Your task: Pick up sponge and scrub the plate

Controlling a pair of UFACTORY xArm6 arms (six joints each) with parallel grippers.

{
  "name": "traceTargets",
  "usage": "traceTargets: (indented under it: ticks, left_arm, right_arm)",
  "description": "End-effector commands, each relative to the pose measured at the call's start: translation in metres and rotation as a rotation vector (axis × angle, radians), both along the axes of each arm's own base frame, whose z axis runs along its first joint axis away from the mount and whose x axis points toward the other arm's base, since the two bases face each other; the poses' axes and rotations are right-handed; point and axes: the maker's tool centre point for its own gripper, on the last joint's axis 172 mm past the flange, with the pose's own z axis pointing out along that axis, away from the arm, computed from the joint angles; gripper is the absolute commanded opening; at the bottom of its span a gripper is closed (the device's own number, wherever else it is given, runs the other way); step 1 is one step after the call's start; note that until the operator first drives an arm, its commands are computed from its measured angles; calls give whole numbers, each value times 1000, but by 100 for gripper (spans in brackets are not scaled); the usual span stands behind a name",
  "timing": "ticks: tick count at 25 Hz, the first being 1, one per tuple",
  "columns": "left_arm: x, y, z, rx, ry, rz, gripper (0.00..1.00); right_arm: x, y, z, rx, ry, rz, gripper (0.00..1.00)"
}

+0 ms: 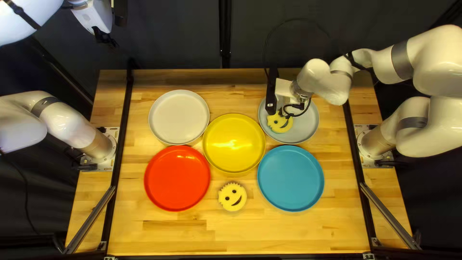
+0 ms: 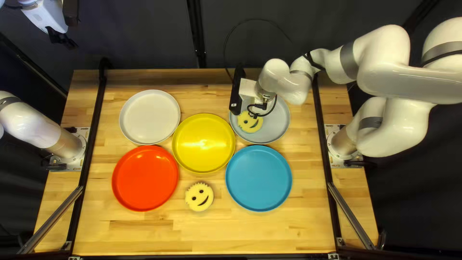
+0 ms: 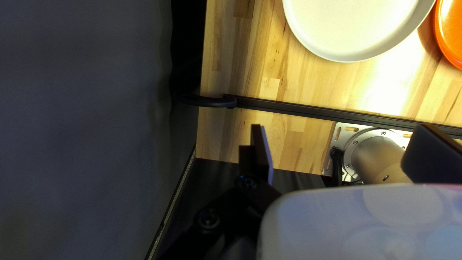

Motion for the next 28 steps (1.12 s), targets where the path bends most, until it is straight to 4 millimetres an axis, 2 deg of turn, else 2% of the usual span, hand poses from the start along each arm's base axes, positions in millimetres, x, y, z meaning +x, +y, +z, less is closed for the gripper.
traceTargets:
  ticks: [1,8,12,15,28]
  left_arm:
    - [0,0,0,0,0,0,100]
    - [0,0,0,0,0,0,100]
    - [0,0,0,0,0,0,100]
    - [0,0,0,0,0,0,100]
    - [0,0,0,0,0,0,100]
  right_arm:
    - [3,-19,-1,2,8,-6,0]
    - [2,-54,-3,6,24,-26,0]
    - [-1,-59,-2,7,28,-32,0]
    - [-8,-50,4,7,21,-30,0]
    - [-34,7,0,3,17,-14,0]
